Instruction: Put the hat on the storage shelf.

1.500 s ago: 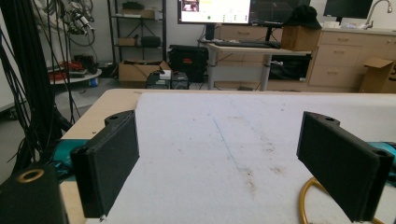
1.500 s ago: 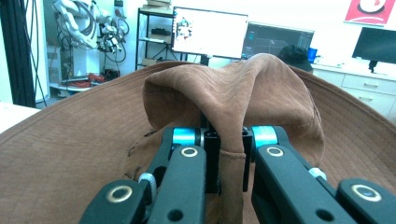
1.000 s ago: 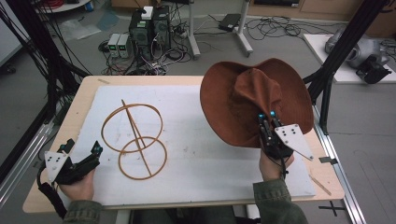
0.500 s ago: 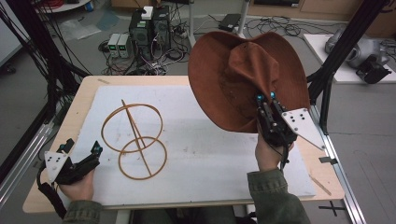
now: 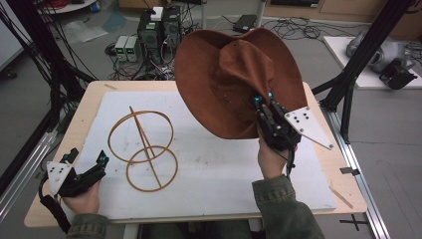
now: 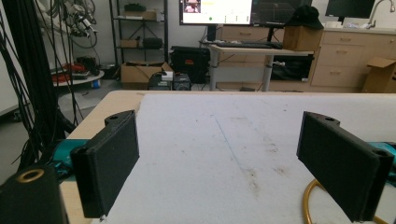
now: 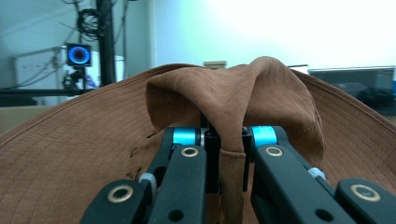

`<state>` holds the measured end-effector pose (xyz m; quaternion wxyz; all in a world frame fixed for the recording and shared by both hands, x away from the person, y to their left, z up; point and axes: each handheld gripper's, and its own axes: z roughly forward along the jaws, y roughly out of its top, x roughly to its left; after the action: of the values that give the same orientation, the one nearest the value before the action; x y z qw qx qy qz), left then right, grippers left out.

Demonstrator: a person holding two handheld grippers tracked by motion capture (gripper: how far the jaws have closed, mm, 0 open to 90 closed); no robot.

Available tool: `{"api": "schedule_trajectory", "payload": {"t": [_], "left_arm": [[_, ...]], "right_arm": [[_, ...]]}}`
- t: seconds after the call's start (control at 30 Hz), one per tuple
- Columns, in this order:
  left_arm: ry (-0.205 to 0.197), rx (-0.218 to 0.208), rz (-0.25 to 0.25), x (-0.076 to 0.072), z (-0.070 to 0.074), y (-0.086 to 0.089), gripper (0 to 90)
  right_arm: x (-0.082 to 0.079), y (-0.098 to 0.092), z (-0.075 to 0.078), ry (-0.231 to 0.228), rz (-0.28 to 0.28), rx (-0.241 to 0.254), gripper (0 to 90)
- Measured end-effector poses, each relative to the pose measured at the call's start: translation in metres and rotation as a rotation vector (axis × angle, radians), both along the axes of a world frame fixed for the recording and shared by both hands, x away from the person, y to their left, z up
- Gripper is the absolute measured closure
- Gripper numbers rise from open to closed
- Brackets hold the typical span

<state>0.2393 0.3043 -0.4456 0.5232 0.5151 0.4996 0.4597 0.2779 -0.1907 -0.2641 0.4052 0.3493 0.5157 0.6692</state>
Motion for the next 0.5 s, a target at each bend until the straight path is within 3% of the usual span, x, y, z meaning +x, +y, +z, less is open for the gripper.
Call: {"api": "schedule_trajectory", "payload": {"t": [0.3,0.5], "left_arm": [[-0.005,-0.012,0.005,-0.001,0.0,0.003,13.2],[-0.005,-0.018,0.007,-0.001,0.0,0.004,13.2]], "right_arm": [[0.0,0.033,-0.001,-0.028,0.113,-0.03,88.0],[0.002,0.051,-0.004,-0.046,0.221,0.006,87.9]]}}
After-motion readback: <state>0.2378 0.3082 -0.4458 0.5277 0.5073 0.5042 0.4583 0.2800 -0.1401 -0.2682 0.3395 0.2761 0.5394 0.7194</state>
